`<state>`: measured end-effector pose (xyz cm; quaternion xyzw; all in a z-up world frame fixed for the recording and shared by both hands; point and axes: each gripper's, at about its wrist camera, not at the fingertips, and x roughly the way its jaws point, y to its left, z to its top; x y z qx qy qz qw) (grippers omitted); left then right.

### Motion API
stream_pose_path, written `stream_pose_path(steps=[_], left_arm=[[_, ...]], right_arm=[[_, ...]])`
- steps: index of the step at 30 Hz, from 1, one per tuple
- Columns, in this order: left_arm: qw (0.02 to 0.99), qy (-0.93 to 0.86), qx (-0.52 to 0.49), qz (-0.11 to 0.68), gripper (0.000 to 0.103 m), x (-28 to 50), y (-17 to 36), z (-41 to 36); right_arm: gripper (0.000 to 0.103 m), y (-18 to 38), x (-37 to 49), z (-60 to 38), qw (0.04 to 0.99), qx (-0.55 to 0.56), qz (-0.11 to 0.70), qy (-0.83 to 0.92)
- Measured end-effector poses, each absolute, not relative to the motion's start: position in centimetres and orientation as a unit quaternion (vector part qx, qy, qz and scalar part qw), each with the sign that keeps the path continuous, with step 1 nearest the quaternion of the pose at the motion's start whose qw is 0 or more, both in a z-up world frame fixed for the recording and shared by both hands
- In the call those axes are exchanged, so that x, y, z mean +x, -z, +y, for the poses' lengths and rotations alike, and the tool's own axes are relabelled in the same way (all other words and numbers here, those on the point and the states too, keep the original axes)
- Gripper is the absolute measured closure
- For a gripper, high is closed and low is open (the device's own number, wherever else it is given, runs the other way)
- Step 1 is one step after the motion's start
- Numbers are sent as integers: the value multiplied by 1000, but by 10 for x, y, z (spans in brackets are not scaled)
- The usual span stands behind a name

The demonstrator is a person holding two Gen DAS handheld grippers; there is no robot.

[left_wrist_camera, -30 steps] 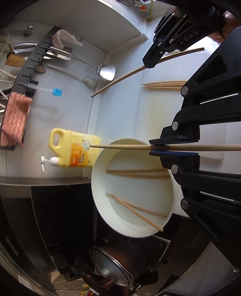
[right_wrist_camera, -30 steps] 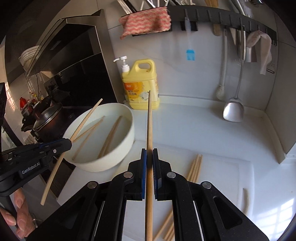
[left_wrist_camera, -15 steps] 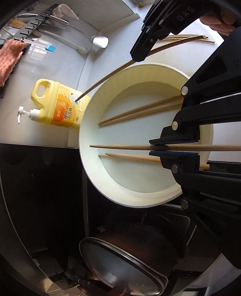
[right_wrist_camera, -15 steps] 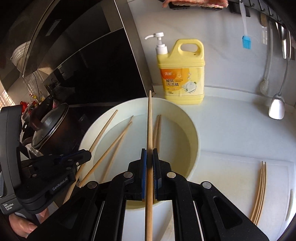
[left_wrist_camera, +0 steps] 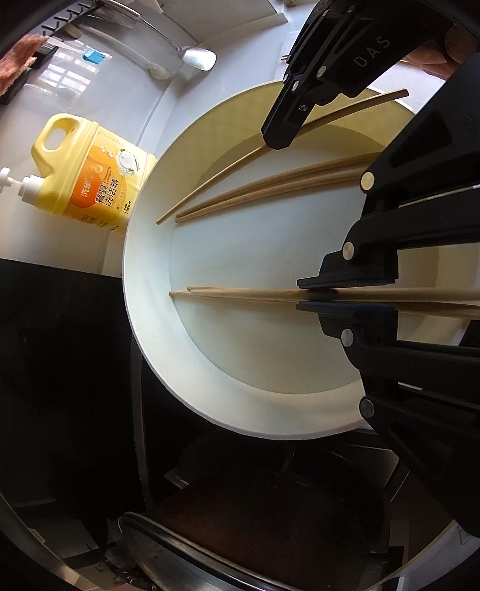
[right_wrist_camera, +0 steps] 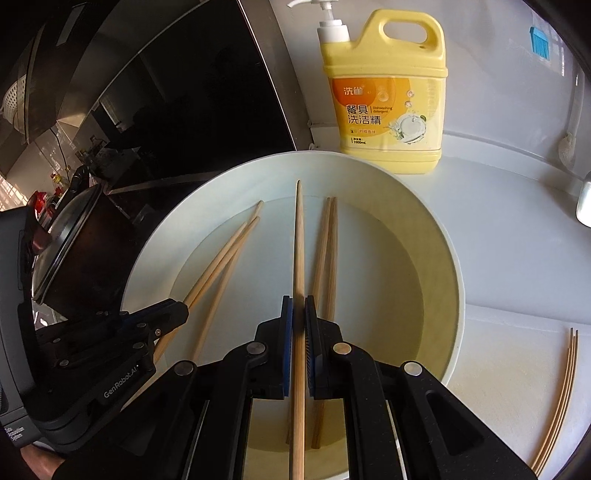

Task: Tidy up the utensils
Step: 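Carry both held chopsticks over the white basin and lower them into the water, then open the left tool while the right tool opens, dropping both chopsticks into the basin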

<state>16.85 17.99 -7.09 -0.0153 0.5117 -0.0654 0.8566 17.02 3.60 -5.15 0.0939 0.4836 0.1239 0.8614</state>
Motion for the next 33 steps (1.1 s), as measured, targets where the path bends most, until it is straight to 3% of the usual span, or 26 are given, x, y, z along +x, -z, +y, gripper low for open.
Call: stream_pose_path(steps=[23,25,27,29,33], left_arm=[[844,55,-27,533,94,207,94,177],[844,55,-28,533,87,206,93,178],[844,51,-32,534,60,204,91,180],[848,46,-36,526,42,200,87,182],[853,38,-37,519,34,195,81,184]], right_arm=[[94,82,206,42,838,105,524,-111],[86,80,204,41,840,104,522,-107],[78,77,203,40,844,103,517,-101],[78,75,201,37,846,102,514,-100],[77,68,197,32,851,103,506,-97]])
